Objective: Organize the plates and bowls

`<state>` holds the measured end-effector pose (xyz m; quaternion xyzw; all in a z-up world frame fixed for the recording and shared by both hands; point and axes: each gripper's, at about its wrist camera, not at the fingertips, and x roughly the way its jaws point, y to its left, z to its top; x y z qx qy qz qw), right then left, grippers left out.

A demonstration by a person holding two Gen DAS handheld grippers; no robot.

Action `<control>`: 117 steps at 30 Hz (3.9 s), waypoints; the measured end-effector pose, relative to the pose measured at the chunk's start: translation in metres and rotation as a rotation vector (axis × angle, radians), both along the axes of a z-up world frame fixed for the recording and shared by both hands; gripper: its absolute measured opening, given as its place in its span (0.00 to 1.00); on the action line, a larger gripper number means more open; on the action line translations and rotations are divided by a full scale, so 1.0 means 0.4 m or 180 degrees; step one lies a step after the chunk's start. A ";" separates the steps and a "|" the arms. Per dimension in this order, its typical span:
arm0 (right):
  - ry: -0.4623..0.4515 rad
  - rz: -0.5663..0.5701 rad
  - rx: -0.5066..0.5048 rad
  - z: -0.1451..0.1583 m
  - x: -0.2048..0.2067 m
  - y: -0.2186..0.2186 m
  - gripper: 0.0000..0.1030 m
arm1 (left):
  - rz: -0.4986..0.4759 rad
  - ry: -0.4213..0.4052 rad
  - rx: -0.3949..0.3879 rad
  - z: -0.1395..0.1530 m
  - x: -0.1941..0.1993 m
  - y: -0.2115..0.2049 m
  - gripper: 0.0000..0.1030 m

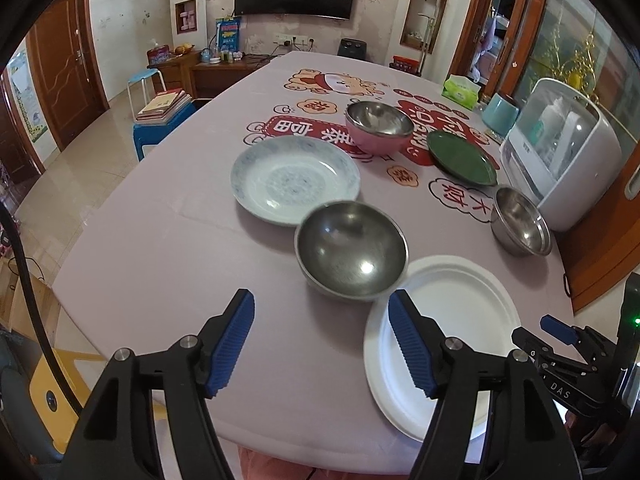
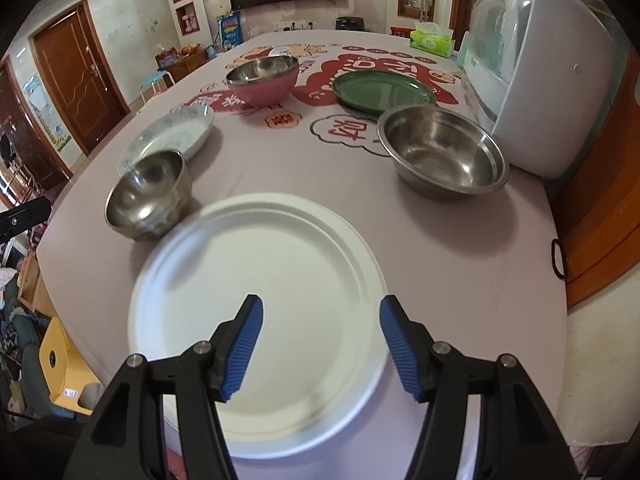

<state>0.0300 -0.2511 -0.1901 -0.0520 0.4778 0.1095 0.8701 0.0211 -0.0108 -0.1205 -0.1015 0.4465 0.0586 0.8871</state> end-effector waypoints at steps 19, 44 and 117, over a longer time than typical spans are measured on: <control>-0.0113 -0.0476 0.0420 0.062 0.081 0.176 0.61 | -0.0389 0.0090 0.0073 0.046 0.146 0.202 0.78; -0.0073 -0.1006 0.0804 0.073 0.260 0.364 0.61 | -0.1069 0.0307 -0.0032 -0.031 0.429 0.431 0.80; 0.1178 -0.0703 0.1709 -0.204 0.498 0.413 0.07 | -0.1382 0.1057 -0.0480 -0.328 0.661 0.375 0.30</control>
